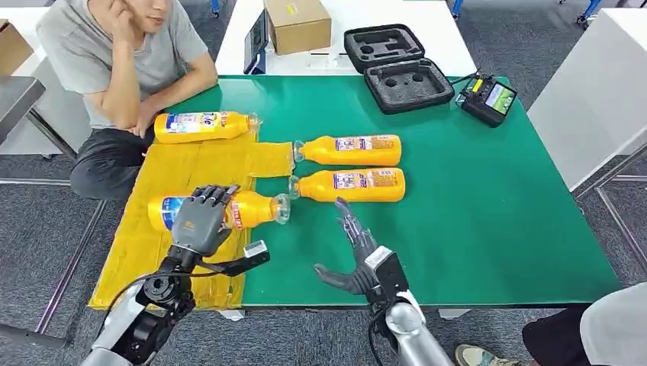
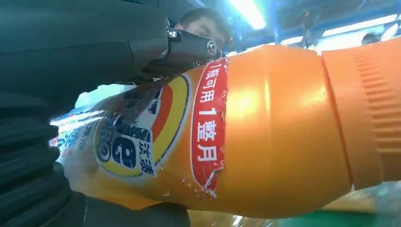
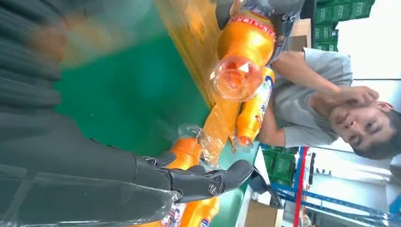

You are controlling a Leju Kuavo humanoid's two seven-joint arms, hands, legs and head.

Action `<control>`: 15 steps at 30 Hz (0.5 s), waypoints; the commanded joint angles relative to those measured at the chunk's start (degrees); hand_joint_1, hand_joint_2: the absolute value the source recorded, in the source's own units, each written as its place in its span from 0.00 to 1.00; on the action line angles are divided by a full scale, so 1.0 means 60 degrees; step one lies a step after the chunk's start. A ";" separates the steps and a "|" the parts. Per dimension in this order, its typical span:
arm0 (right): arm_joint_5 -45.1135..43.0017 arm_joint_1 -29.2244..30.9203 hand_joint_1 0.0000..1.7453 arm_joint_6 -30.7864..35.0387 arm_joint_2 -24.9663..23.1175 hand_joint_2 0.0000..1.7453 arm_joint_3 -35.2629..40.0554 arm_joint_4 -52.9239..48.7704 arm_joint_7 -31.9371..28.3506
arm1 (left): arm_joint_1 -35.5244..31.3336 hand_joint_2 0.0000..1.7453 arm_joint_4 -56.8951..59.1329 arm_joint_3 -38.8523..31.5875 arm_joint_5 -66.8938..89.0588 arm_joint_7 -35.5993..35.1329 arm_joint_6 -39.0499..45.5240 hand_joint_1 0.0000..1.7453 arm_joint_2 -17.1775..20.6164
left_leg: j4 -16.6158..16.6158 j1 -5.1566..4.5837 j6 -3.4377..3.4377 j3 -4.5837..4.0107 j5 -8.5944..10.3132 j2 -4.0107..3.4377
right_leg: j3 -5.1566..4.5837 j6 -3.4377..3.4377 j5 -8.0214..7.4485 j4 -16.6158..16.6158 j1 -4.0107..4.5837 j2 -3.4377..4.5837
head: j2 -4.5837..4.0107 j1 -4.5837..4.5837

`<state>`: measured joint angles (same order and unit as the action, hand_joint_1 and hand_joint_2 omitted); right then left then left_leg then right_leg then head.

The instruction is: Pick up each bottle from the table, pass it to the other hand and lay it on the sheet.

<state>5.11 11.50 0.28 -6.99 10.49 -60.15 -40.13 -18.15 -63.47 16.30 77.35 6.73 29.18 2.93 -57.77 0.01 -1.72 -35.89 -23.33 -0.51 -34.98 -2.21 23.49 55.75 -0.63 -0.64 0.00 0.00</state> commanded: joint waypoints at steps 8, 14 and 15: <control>0.0012 0.0470 0.00 -0.0129 -0.0243 1.00 -0.0377 0.1179 0.0022 | -0.2549 1.00 0.5062 0.0025 -0.0053 0.0271 -0.0115 1.00 0.0146 | 0.0005 0.0009 0.0017 0.0046 -0.0014 0.0009 | 0.0049 0.0013 0.0015 -0.0003 0.0006 0.0004 | 0.0000 0.0000; 0.0012 0.0470 0.00 -0.0129 -0.0243 1.00 -0.0377 0.1179 0.0022 | -0.2549 1.00 0.5062 0.0025 -0.0053 0.0271 -0.0115 1.00 0.0146 | 0.0001 0.0007 0.0016 0.0030 -0.0011 0.0002 | 0.0033 0.0012 0.0009 0.0000 0.0005 0.0009 | 0.0000 0.0000; 0.0012 0.0470 0.00 -0.0129 -0.0243 1.00 -0.0377 0.1179 0.0022 | -0.2549 1.00 0.5062 0.0025 -0.0053 0.0271 -0.0115 1.00 0.0146 | 0.0001 0.0006 0.0013 0.0024 -0.0007 0.0003 | 0.0026 0.0010 0.0007 0.0001 0.0004 0.0007 | 0.0000 0.0000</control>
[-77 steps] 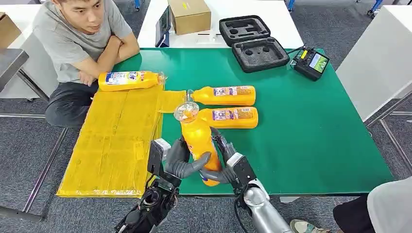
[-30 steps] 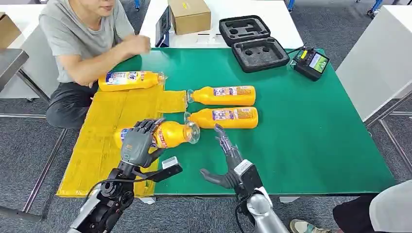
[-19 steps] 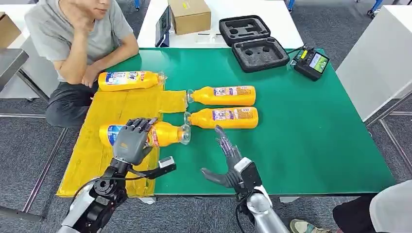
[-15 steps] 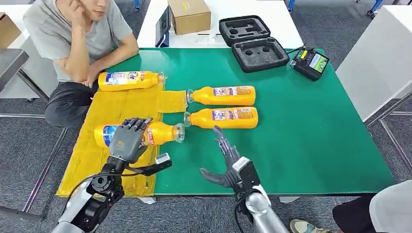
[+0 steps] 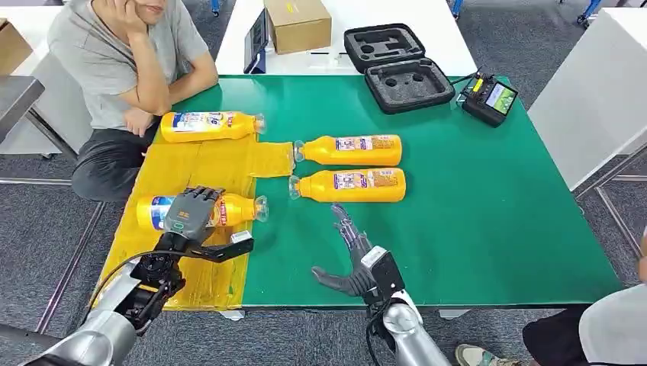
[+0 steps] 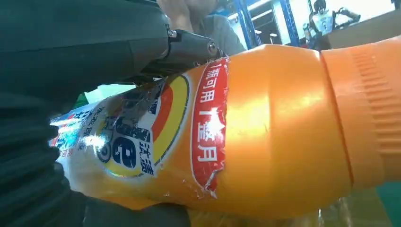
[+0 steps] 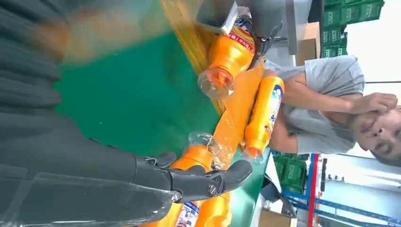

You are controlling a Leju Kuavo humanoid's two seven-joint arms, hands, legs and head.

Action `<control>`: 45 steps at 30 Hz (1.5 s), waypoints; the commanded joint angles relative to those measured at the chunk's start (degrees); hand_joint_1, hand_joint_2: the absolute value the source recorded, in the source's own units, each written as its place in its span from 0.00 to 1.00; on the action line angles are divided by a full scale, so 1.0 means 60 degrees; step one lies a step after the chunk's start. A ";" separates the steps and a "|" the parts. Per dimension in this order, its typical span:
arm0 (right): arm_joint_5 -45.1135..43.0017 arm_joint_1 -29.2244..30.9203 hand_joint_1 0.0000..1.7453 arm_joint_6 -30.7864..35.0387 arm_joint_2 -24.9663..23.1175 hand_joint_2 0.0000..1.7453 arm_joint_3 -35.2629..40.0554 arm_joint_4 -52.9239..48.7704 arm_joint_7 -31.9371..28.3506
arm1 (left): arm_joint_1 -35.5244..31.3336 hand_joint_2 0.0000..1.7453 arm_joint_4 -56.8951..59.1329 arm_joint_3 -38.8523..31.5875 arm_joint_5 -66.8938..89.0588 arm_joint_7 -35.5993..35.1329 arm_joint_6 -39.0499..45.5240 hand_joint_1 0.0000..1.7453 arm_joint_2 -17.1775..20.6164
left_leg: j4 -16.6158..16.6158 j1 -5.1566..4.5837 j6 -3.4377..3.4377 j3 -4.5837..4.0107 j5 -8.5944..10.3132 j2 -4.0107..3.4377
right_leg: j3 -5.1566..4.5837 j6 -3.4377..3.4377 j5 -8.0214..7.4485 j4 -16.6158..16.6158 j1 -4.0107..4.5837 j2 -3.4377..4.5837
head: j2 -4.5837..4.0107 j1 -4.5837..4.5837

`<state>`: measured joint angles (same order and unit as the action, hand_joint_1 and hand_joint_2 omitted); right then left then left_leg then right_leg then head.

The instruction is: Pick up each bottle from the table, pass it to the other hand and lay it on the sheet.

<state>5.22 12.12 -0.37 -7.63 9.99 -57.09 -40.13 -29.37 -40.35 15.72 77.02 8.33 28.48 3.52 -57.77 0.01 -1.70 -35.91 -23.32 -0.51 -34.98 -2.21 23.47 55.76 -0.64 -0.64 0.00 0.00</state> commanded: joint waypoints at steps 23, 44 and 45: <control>-0.0022 0.0328 0.00 -0.0075 -0.0082 1.00 -0.0422 0.0800 0.0022 | -0.1645 1.00 0.3217 -0.0073 -0.0748 0.0562 -0.0904 0.63 -0.0540 | 0.0003 0.0009 0.0015 0.0052 -0.0017 0.0004 | 0.0049 0.0014 0.0013 -0.0004 0.0008 0.0012 | 0.0000 0.0004; -0.0136 -0.0141 0.00 0.0099 0.0041 1.00 -0.0730 0.0532 0.0022 | -0.0800 1.00 0.0404 0.0113 -0.3476 0.2853 -0.1299 0.00 -0.0474 | 0.0006 0.0003 0.0010 0.0038 -0.0008 0.0011 | 0.0040 0.0008 0.0009 -0.0006 0.0002 -0.0001 | 0.0000 0.0000; -0.0131 -0.0187 0.00 0.0121 0.0051 1.00 -0.0743 0.0487 0.0022 | -0.0617 1.00 0.0042 0.0109 -0.3676 0.2983 -0.1260 0.00 -0.0480 | 0.0007 0.0004 0.0014 0.0057 -0.0017 0.0013 | 0.0058 0.0012 0.0018 -0.0008 0.0003 0.0000 | 0.0000 0.0004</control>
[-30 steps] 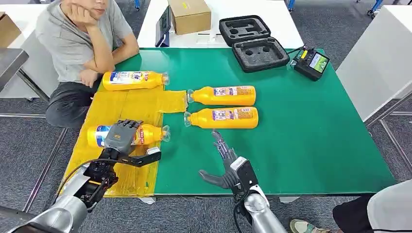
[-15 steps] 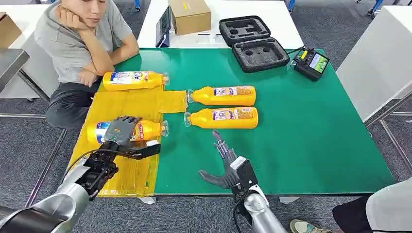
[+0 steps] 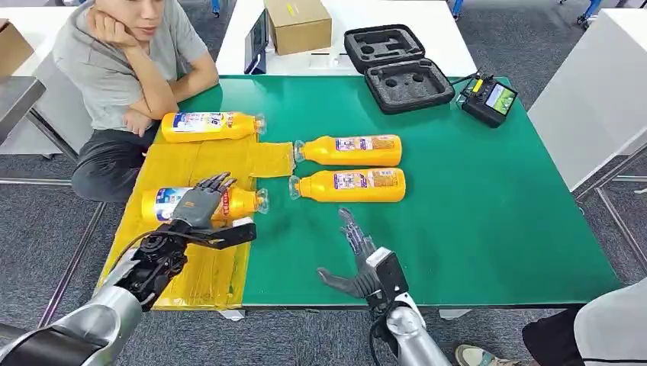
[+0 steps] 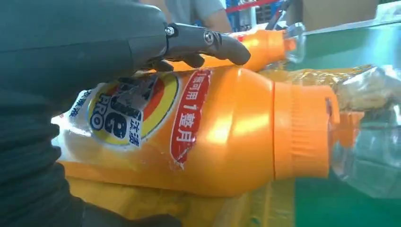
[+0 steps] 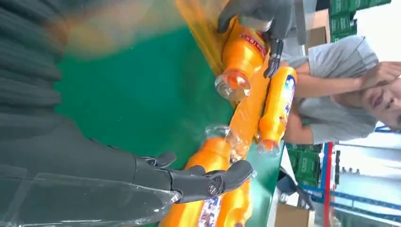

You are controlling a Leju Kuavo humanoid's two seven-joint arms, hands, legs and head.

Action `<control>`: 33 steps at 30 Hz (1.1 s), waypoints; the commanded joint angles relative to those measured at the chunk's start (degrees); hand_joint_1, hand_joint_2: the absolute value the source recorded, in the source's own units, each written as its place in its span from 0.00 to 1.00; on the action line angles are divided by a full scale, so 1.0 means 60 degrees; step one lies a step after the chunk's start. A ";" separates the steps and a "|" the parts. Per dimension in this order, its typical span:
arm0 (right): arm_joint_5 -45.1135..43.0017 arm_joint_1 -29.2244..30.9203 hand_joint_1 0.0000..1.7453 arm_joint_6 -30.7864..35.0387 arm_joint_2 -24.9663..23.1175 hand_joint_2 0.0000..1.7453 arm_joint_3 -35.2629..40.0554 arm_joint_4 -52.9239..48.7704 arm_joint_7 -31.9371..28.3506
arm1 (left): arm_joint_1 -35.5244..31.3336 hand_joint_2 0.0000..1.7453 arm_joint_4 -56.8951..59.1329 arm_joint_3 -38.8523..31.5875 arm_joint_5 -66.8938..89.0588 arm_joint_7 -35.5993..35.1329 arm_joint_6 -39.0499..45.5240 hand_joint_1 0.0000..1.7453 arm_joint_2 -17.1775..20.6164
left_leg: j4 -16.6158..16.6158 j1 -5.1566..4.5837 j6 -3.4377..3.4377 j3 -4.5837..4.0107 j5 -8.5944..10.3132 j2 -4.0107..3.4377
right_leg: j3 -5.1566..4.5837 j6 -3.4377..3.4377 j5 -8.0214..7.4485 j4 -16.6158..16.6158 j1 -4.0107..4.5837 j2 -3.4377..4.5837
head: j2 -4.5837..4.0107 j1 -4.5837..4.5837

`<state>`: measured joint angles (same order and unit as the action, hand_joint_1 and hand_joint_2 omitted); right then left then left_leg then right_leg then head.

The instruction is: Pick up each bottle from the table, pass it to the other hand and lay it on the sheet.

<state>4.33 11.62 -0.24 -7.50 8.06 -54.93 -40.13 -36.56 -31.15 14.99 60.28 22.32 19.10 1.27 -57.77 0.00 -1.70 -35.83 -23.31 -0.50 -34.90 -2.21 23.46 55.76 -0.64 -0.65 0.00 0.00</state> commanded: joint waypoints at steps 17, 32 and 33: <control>0.0298 -0.0205 0.00 0.0292 -0.0013 1.00 -0.0450 0.0229 0.0022 | 0.4523 1.00 -0.9370 0.0255 -0.6175 0.2923 0.1016 0.00 -0.0470 | -0.0004 0.0006 0.0011 0.0004 -0.0024 -0.0010 | 0.0000 0.0010 0.0015 -0.0004 0.0005 0.0017 | 0.0000 -0.0004; 0.0314 -0.1106 0.00 0.1932 -0.0062 1.00 -0.0190 -0.1819 0.0022 | 0.6138 1.00 -0.9762 0.0592 -0.9819 0.2834 -0.0509 0.00 -0.1178 | 0.0010 -0.0003 0.0010 0.0025 -0.0031 -0.0005 | 0.0020 0.0008 0.0026 -0.0011 -0.0004 0.0014 | 0.0000 0.0004; 0.0406 -0.1133 0.00 0.2151 0.0009 1.00 -0.0053 -0.2112 0.0022 | 0.6071 1.00 -0.9539 0.0621 -0.9951 0.2893 -0.0593 0.00 -0.1248 | 0.0004 -0.0003 0.0013 0.0039 -0.0044 -0.0004 | 0.0034 0.0010 0.0038 -0.0006 -0.0005 0.0016 | 0.0000 0.0000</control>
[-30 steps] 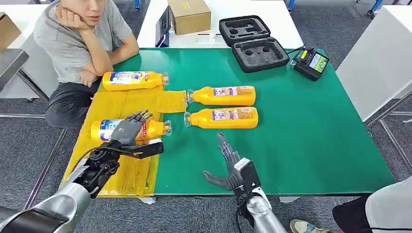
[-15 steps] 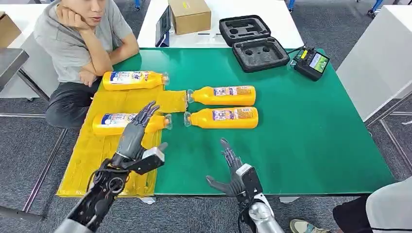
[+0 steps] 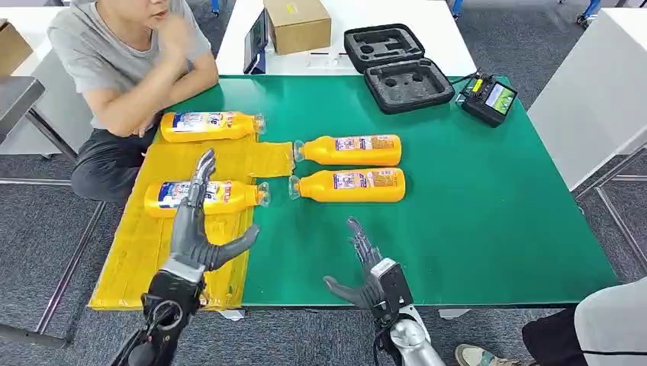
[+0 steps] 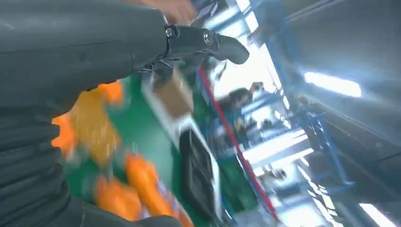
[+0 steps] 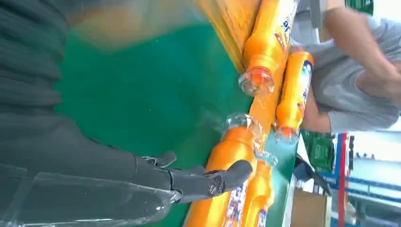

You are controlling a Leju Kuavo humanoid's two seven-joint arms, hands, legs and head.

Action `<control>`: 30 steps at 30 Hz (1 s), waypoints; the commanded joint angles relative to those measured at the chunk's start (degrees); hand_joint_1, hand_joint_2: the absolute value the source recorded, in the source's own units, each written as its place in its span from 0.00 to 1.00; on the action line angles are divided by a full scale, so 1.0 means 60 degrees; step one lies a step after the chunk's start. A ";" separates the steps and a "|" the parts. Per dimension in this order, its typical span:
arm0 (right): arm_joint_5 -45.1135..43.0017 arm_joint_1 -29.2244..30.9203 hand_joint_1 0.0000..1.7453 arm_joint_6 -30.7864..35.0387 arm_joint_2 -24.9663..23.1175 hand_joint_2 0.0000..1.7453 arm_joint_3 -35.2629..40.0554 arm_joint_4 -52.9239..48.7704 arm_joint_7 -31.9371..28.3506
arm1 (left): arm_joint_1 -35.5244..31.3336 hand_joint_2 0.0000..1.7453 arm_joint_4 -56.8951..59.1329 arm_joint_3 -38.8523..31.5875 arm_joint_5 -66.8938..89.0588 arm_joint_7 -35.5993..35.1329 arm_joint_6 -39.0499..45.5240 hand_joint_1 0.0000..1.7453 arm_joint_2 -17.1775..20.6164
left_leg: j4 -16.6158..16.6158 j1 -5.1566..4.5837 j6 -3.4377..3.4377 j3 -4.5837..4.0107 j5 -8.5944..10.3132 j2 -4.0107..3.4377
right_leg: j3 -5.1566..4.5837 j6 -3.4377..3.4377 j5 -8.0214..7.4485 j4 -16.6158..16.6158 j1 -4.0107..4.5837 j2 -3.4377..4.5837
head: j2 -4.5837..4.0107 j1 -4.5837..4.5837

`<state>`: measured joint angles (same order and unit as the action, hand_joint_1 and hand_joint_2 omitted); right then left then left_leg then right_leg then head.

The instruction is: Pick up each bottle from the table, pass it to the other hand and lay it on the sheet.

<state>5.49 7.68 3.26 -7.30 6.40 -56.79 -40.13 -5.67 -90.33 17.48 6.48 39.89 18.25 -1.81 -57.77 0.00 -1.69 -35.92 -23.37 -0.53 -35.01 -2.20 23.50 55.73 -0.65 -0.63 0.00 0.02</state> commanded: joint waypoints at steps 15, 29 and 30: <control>0.0575 -0.1299 0.00 0.2895 0.0639 1.00 0.0718 -0.4009 0.0022 | 0.1524 1.00 0.0419 0.0379 -0.1499 0.0019 -0.0466 0.00 -0.0906 | 0.0007 0.0001 0.0011 0.0040 -0.0029 0.0013 | 0.0040 0.0009 0.0025 -0.0008 0.0002 0.0003 | 0.0000 0.0000; -0.0085 -0.2389 0.00 0.1618 0.0301 0.00 0.0708 -0.4706 0.0281 | 0.1645 0.00 0.0343 0.0919 -0.1478 -0.0193 0.0133 0.00 -0.0854 | 0.0010 0.0006 0.0016 0.0059 -0.0039 0.0025 | 0.0064 0.0014 0.0038 -0.0013 0.0005 -0.0008 | 0.0000 0.0000; -0.0085 -0.2389 0.00 0.1618 0.0301 0.00 0.0708 -0.4706 0.0281 | 0.1645 0.00 0.0343 0.0919 -0.1478 -0.0193 0.0133 0.00 -0.0854 | 0.0010 0.0005 0.0013 0.0044 -0.0032 0.0017 | 0.0047 0.0011 0.0029 -0.0013 0.0005 -0.0003 | 0.0000 0.0000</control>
<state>5.91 -4.08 16.55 -4.18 12.48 -84.81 -39.63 3.90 -89.81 20.65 -2.25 39.69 19.02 -7.80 -57.77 -0.01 -1.69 -35.97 -23.45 -0.51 -35.05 -2.21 23.55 55.71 -0.65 -0.63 0.00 0.02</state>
